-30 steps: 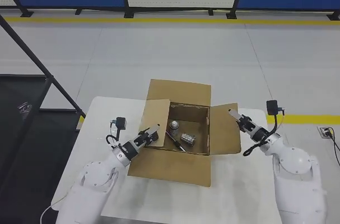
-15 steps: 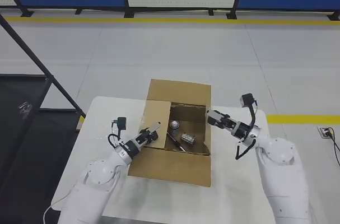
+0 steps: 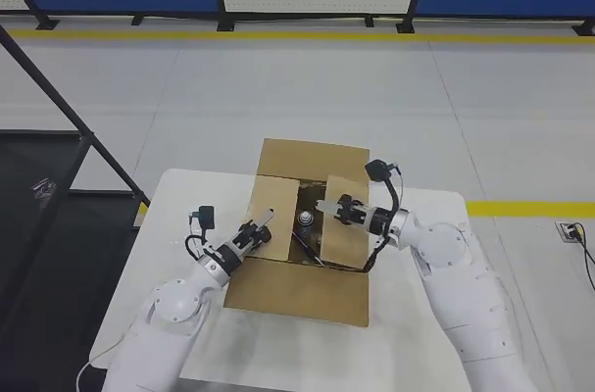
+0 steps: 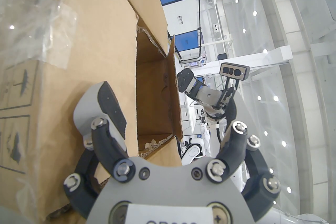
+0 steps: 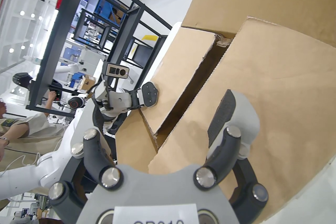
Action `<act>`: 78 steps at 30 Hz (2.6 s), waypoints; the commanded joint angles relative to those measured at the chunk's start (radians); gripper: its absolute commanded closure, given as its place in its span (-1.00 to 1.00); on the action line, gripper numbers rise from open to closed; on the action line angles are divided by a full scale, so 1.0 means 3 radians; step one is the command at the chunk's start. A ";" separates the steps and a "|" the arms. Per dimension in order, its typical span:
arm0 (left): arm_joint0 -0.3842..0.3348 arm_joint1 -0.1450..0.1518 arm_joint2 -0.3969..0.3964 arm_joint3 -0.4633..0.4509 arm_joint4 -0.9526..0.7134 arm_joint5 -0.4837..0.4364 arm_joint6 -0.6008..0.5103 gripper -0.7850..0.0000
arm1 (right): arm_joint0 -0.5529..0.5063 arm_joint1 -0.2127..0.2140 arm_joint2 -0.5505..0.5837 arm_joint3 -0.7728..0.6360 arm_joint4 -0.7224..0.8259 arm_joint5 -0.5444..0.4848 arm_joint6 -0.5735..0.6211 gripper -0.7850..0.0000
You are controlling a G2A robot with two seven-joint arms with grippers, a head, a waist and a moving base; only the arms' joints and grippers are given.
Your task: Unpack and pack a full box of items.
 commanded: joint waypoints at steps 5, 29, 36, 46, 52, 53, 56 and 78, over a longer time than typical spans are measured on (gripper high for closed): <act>-0.0011 -0.0015 0.0032 0.0020 0.0029 0.0066 0.0027 -1.00 | 0.0113 -0.0013 -0.0223 0.0102 -0.0192 0.0156 -0.0002 -1.00; 0.0259 0.0031 -0.0411 -0.0426 -0.0179 -0.0252 -0.0023 -1.00 | 0.0073 0.0048 -0.0250 -0.0072 -0.0171 0.0206 -0.0362 -1.00; 0.0644 0.0161 -0.1003 -0.0674 -0.0375 -0.0211 -0.0714 -1.00 | -0.0010 0.0066 -0.0199 -0.0220 -0.0167 0.0221 -0.0423 -1.00; 0.0945 0.0326 -0.1491 -0.0504 -0.0666 0.0235 -0.2123 -1.00 | -0.0061 0.0067 -0.0088 -0.0127 -0.0042 0.0474 -0.0927 -1.00; 0.0955 0.0380 -0.1433 -0.0466 -0.0677 0.0374 -0.2714 -1.00 | -0.0089 0.0052 0.0037 0.0026 0.0144 0.0583 -0.1609 -1.00; 0.0957 0.0385 -0.1416 -0.0457 -0.0685 0.0381 -0.2773 -1.00 | -0.0086 0.0050 0.0046 0.0055 0.0097 0.0647 -0.1748 -1.00; 0.0949 0.0392 -0.1327 -0.0441 -0.0669 0.0415 -0.2812 -1.00 | -0.0077 0.0027 0.0033 0.0146 0.0127 0.0753 -0.2075 -1.00; 0.0786 0.0385 -0.1102 -0.0476 -0.1460 0.0342 -0.2540 -1.00 | 0.1129 -0.0279 -0.0468 0.2346 0.0207 0.0444 -0.2421 -1.00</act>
